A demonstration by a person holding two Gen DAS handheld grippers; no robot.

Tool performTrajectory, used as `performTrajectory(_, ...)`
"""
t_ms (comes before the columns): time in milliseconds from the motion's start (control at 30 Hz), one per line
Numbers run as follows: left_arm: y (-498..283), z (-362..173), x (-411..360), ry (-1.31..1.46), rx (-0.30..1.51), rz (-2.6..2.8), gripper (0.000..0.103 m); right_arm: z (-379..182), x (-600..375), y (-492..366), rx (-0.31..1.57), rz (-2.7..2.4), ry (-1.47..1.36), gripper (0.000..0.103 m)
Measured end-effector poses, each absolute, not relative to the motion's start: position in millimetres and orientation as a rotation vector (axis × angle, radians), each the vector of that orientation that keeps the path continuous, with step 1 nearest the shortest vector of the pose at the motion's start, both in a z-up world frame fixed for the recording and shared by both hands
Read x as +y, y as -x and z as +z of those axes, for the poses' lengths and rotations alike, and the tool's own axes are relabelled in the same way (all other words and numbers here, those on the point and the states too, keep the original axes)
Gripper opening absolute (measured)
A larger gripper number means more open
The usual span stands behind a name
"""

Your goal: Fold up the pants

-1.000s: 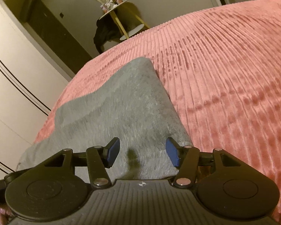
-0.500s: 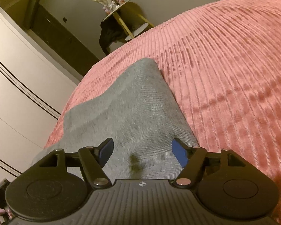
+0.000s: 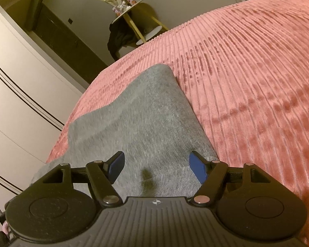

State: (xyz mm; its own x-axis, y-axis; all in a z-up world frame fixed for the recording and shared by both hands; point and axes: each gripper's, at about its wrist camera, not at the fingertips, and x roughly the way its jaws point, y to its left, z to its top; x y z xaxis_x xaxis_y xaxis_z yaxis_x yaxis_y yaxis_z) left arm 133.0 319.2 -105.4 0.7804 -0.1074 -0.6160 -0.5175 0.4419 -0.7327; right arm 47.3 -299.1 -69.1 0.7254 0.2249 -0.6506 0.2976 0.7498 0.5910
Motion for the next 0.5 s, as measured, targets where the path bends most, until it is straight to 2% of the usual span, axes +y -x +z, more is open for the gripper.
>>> performTrajectory(33,-134.7,-102.1,316.7,1.065,0.655,0.265,0.030,-69.0,-298.7,-47.7,0.779,-0.045,-0.737,0.070)
performTrajectory(67,-136.0,-97.3,314.0,1.028,0.649,0.243,0.024,-69.0,-298.8,-48.1,0.779,-0.046,-0.736,0.070)
performTrajectory(200,-127.1,-94.1,321.1,1.062,0.546,0.077,0.023,-69.3,-299.2,-48.3,0.778,-0.046,-0.739,0.070)
performTrajectory(233,-126.5,-97.5,323.5,1.083,0.548,0.075,0.031,-69.5,-299.3,-48.4,0.778,-0.046,-0.738,0.070)
performTrajectory(267,-128.4,-100.6,324.3,1.086,0.571,0.107,0.048,-69.6,-299.2,-48.5,0.778,-0.046,-0.738,0.070)
performTrajectory(333,-141.5,-109.7,325.5,1.067,0.631,0.203,0.070,-69.5,-298.7,-48.4,0.778,-0.047,-0.739,0.070)
performTrajectory(400,-145.8,-108.3,323.1,1.064,0.625,0.214,0.069,-69.0,-298.1,-48.5,0.780,-0.046,-0.737,0.070)
performTrajectory(467,-150.9,-99.8,318.3,1.049,0.651,0.268,0.045,-68.3,-297.5,-48.2,0.782,-0.046,-0.731,0.070)
performTrajectory(500,-150.9,-92.9,315.1,1.016,0.656,0.270,0.041,-68.3,-297.5,-48.4,0.782,-0.046,-0.730,0.070)
